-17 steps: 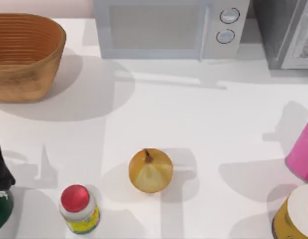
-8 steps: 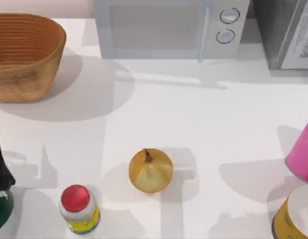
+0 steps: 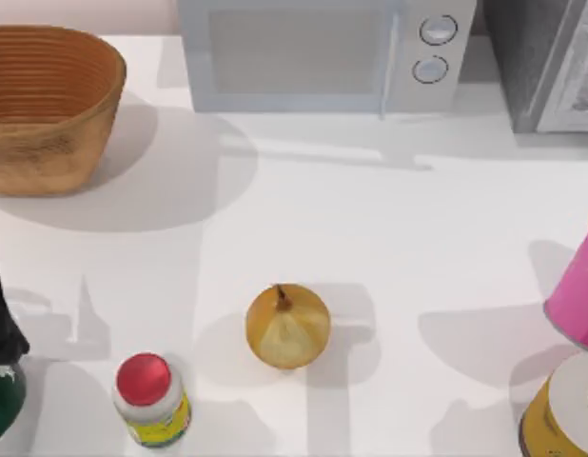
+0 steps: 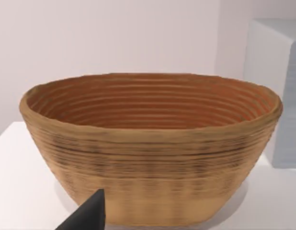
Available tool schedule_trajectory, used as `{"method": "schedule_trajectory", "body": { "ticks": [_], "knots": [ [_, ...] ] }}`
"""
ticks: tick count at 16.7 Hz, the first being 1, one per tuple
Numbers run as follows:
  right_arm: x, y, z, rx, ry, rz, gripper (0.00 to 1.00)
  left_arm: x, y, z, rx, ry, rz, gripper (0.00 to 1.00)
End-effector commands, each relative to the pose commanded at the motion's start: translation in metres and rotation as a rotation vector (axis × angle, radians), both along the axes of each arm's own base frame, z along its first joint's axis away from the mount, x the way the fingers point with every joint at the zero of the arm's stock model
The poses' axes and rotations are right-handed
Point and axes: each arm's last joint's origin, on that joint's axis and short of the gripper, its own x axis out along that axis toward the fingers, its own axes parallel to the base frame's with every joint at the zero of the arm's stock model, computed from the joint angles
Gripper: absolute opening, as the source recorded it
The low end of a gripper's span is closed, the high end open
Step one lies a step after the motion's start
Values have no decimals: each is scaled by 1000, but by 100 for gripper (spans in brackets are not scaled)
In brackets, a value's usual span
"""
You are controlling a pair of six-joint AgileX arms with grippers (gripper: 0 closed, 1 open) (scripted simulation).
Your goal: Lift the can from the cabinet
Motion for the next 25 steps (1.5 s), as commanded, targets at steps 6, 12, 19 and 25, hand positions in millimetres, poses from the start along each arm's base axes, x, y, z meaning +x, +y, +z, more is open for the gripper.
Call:
{"method": "schedule_trajectory", "body": {
  "ticks": [6,12,19,25],
  "knots": [
    [7,-4,24,-11,-46,66,0,0,0,0,0,0,0,100],
    [51,-34,64,-48,-57,228,0,0,0,0,0,0,0,100],
    [120,-138,39,-45,-6,461,0,0,0,0,0,0,0,100],
    [125,-223,-51,-6,6,653,0,0,0,0,0,0,0,100]
  ]
}}
